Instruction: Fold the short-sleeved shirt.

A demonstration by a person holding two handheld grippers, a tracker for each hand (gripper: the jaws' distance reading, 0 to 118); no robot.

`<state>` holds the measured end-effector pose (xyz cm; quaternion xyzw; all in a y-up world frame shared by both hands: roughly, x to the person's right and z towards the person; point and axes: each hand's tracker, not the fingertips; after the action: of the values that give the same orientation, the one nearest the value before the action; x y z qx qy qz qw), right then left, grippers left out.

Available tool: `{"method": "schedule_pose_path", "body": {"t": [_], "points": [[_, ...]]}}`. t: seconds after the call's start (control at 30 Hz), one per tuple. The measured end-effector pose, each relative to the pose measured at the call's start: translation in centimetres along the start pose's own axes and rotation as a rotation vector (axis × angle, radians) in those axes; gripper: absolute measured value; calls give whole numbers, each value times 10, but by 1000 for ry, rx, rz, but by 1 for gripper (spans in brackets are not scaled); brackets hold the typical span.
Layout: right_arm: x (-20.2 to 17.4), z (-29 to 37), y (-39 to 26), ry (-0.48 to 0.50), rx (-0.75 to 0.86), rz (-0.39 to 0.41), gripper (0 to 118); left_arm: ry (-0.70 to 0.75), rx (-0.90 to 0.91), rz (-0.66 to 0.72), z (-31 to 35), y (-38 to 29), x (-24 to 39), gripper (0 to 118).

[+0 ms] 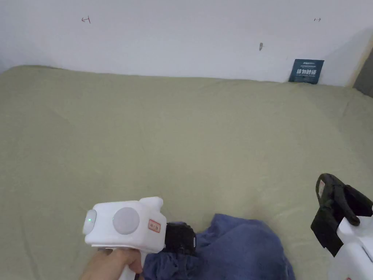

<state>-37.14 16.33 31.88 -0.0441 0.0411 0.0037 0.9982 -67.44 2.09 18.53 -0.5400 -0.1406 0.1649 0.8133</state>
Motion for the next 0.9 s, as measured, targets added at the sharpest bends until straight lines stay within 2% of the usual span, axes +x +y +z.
{"method": "schedule_pose_path", "body": {"t": [0.1,0.13,0.17,0.2,0.23,0.27,0.4,0.43,0.53,0.7,0.8,0.87,0.9], "points": [[2,1,-2,-5,-9,-1,1,-34,1,36,15,-2,5,111],[2,1,-2,-4,-11,1,1,-77,25,62,29,-3,-2,106],[2,0,-2,-3,-12,3,1,-93,49,80,45,-3,-9,87],[1,0,-2,-2,-12,3,1,-121,93,92,63,1,-22,59],[1,-1,-3,2,-11,-1,1,-141,127,101,75,0,-31,19],[-1,-2,-3,8,-11,-7,1,-144,141,115,82,0,-41,0],[-7,-6,-6,25,-18,-10,1,-116,108,146,58,6,-71,0],[-8,-6,-6,28,-21,-10,1,-158,78,175,48,6,-74,0],[-9,-6,-8,30,-30,-3,1,-305,-3,226,11,-6,-63,0],[-5,-6,-11,19,-56,0,1,-279,-107,211,-49,-35,-39,0],[-4,-6,-11,14,-65,8,1,-296,-76,235,-20,-25,-45,0],[-6,-7,-11,16,-66,6,1,-258,-9,128,17,-17,-51,0],[-8,-9,-10,19,-66,6,1,-254,18,124,38,-17,-59,0]]}}
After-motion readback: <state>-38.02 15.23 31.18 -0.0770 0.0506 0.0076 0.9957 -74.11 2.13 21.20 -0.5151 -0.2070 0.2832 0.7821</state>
